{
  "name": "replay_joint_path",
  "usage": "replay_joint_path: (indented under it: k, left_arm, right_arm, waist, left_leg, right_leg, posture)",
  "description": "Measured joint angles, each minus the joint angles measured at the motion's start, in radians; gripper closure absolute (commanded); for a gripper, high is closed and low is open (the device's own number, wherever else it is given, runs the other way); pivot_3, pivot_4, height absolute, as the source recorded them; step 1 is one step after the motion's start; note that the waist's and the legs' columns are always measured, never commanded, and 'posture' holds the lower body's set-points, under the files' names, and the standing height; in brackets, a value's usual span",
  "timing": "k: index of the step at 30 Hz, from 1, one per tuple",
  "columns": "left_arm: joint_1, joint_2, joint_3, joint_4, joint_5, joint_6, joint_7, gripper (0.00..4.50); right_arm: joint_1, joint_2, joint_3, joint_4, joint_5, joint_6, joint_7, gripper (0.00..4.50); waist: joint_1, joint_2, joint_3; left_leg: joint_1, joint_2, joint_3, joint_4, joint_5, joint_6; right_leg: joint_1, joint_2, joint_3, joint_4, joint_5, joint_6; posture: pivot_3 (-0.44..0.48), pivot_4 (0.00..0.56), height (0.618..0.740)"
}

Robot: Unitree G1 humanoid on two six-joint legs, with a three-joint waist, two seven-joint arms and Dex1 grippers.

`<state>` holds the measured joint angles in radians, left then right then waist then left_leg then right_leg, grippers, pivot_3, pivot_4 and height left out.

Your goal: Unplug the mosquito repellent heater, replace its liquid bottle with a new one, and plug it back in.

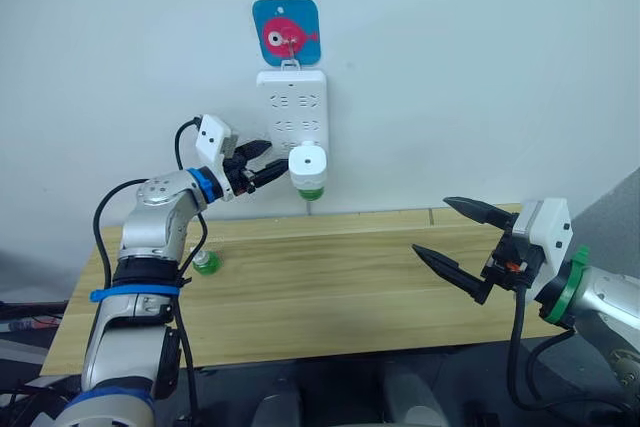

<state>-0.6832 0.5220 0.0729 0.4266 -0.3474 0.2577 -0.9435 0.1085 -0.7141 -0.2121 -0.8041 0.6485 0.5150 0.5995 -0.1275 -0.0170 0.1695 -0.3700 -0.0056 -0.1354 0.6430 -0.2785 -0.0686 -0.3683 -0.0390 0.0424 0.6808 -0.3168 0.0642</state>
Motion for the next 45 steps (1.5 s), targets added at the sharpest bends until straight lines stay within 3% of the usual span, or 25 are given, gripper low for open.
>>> replay_joint_path:
  k: [11, 21, 24, 28, 30, 36, 45]
  left_arm:
    - [-0.047, 0.038, -0.026, -0.025, -0.006, 0.066, -0.156, 1.18]
    - [-0.077, 0.007, -0.015, -0.044, -0.016, 0.098, -0.121, 1.18]
    - [-0.078, -0.013, -0.008, -0.06, -0.025, 0.122, -0.081, 1.73]
    - [-0.076, -0.017, -0.001, -0.069, -0.032, 0.136, -0.075, 2.92]
    - [-0.073, -0.017, -0.005, -0.086, -0.041, 0.149, -0.092, 3.17]
    - [-0.058, 0.001, -0.002, -0.125, -0.047, 0.18, -0.088, 3.17]
    - [-0.027, 0.007, 0.013, -0.198, -0.053, 0.221, -0.064, 3.17]
  right_arm:
    - [0.006, 0.002, 0.0, -0.001, 0.0, 0.0, 0.001, 0.0]
    - [-0.044, 0.003, 0.032, 0.004, 0.0, 0.001, 0.008, 0.0]
    - [-0.063, 0.015, 0.046, 0.007, 0.0, 0.002, 0.001, 0.0]
    - [-0.098, 0.03, 0.078, 0.008, 0.0, 0.014, -0.019, 0.0]
    - [-0.116, 0.044, 0.09, 0.008, -0.001, 0.022, -0.036, 0.0]
    - [-0.194, 0.1, 0.162, -0.001, -0.021, 0.097, -0.153, 0.0]
    - [-0.494, 0.287, 0.416, 0.003, -0.205, 0.343, -0.453, 0.0]
  waist:
    - [-0.018, 0.0, 0.0]
    - [-0.015, 0.0, 0.0]
    - [-0.014, 0.0, 0.0]
    - [-0.013, 0.0, 0.0]
    - [-0.01, 0.0, 0.0]
    - [-0.015, 0.0, 0.0]
    - [-0.021, 0.0, 0.0]
  left_leg:
    - [-0.005, 0.0, 0.0, 0.001, 0.0, 0.0]
    - [-0.006, 0.0, -0.001, 0.002, 0.0, 0.0]
    - [-0.006, 0.0, -0.001, 0.002, 0.0, 0.0]
    - [-0.006, 0.0, -0.001, 0.002, 0.0, 0.0]
    - [-0.006, 0.0, -0.002, 0.003, 0.0, 0.0]
    - [-0.006, 0.0, -0.001, 0.003, 0.0, 0.0]
    - [-0.01, 0.0, -0.002, 0.003, 0.002, -0.003]
  right_leg:
    - [-0.005, 0.0, 0.0, 0.0, 0.0, 0.0]
    - [-0.005, 0.0, 0.0, 0.0, 0.0, 0.001]
    - [-0.005, 0.0, 0.0, 0.0, 0.0, 0.001]
    - [-0.005, 0.0, -0.001, 0.0, 0.0, 0.001]
    - [-0.005, 0.0, -0.001, 0.0, 0.001, 0.001]
    - [-0.006, 0.0, 0.0, 0.001, 0.002, 0.001]
    - [-0.011, 0.0, 0.0, 0.001, 0.002, 0.001]
  posture:
    - [-0.258, 0.159, 0.734]
    - [-0.24, 0.156, 0.734]
    - [-0.237, 0.154, 0.734]
    - [-0.233, 0.155, 0.734]
    - [-0.231, 0.155, 0.734]
    - [-0.226, 0.155, 0.734]
    - [-0.232, 0.16, 0.734]
